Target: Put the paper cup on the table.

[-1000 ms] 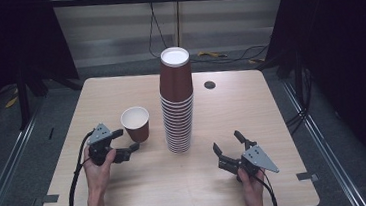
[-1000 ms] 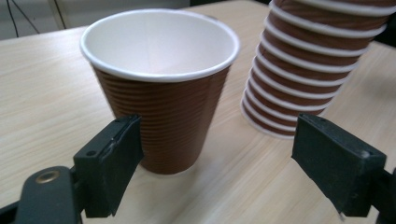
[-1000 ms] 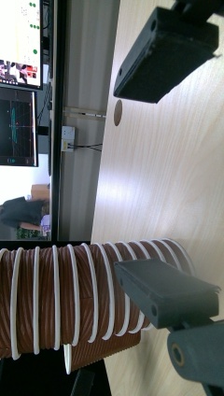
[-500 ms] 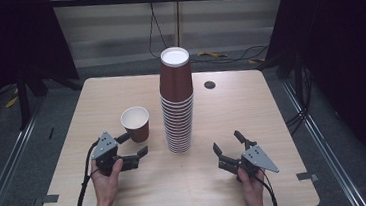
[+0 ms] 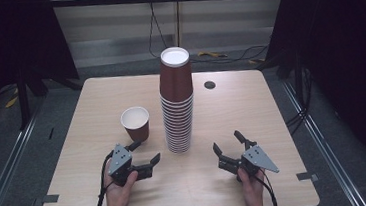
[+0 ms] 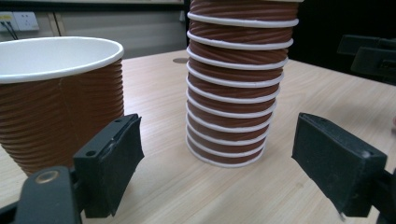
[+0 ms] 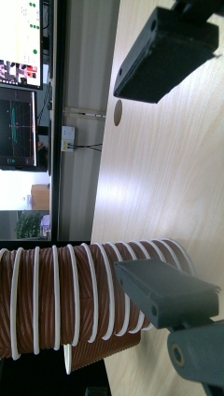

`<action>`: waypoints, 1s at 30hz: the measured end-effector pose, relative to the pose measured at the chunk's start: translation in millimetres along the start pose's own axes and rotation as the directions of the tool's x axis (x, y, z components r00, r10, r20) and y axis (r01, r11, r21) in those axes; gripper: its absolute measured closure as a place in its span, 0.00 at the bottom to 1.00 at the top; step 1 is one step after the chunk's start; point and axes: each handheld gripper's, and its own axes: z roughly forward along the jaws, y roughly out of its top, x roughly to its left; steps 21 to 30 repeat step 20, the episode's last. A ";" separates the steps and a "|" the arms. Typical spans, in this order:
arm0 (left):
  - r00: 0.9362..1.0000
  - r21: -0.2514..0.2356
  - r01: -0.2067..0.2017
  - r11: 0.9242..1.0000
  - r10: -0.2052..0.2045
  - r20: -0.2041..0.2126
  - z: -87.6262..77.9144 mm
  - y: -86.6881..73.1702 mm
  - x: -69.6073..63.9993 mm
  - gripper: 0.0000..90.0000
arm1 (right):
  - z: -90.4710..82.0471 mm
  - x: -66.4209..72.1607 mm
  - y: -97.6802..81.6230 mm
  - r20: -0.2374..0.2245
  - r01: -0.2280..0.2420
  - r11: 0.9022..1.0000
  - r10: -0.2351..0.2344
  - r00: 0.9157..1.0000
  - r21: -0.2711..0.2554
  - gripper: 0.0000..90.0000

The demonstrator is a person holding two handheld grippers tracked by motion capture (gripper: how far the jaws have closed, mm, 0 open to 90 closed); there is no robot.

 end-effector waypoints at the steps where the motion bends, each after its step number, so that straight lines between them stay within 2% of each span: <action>1: 1.000 0.006 -0.005 1.000 0.005 0.004 0.4 -0.5 -1.3 0.17 | 0.0 0.0 0.0 0.000 0.000 1.000 0.000 1.000 0.000 0.15; 2: 1.000 0.013 -0.027 1.000 0.027 0.002 0.4 -0.6 -1.5 0.17 | 0.0 0.0 0.0 0.000 0.000 1.000 0.000 1.000 0.000 0.15; 4: 1.000 -0.009 -0.020 1.000 0.020 0.002 1.0 -3.4 -3.5 0.17 | 0.0 0.0 0.0 0.000 0.000 1.000 0.000 1.000 0.000 0.15; 7: 1.000 -0.030 -0.002 1.000 0.002 -0.017 0.2 -10.3 -7.1 0.17 | 0.0 0.0 0.0 0.000 0.000 1.000 0.000 1.000 0.000 0.15; 9: 0.999 -0.062 0.032 0.998 -0.032 0.015 0.7 -10.2 -9.2 0.17 | 0.1 0.0 0.0 -0.001 0.000 1.000 0.000 1.000 0.000 0.15; 10: 1.000 -0.050 0.025 0.998 -0.024 0.013 2.0 -11.0 -10.5 0.17 | 0.1 -0.1 0.0 -0.002 0.000 1.000 0.000 1.000 0.000 0.15; 12: 1.000 -0.058 -0.007 0.998 0.007 0.006 0.5 -11.5 -12.6 0.17 | -0.2 0.0 0.0 0.001 0.001 1.000 -0.001 1.000 0.001 0.15; 14: 1.000 -0.113 -0.005 0.994 0.003 -0.015 -4.1 -14.2 -14.4 0.17 | -0.3 0.1 0.0 0.002 0.000 1.000 0.000 1.000 0.002 0.15; 16: 0.999 -0.158 -0.042 0.986 0.036 -0.040 -8.7 -17.0 -17.6 0.17 | -0.3 0.1 0.0 0.002 0.000 1.000 0.000 1.000 0.002 0.15; 18: 0.997 -0.184 -0.059 0.981 0.049 -0.063 -10.6 -18.2 -20.4 0.17 | -0.3 0.0 0.0 0.002 0.000 1.000 0.000 1.000 0.002 0.15; 20: 0.998 -0.180 -0.041 0.983 0.032 -0.055 -11.0 -18.3 -18.0 0.17 | 0.2 -0.4 0.2 0.000 -0.006 1.000 0.006 1.000 0.005 0.15; 30: 0.998 -0.180 -0.041 0.983 0.032 -0.055 -11.0 -18.3 -18.0 0.17 | 0.2 -0.4 0.2 0.000 -0.006 1.000 0.006 1.000 0.005 0.15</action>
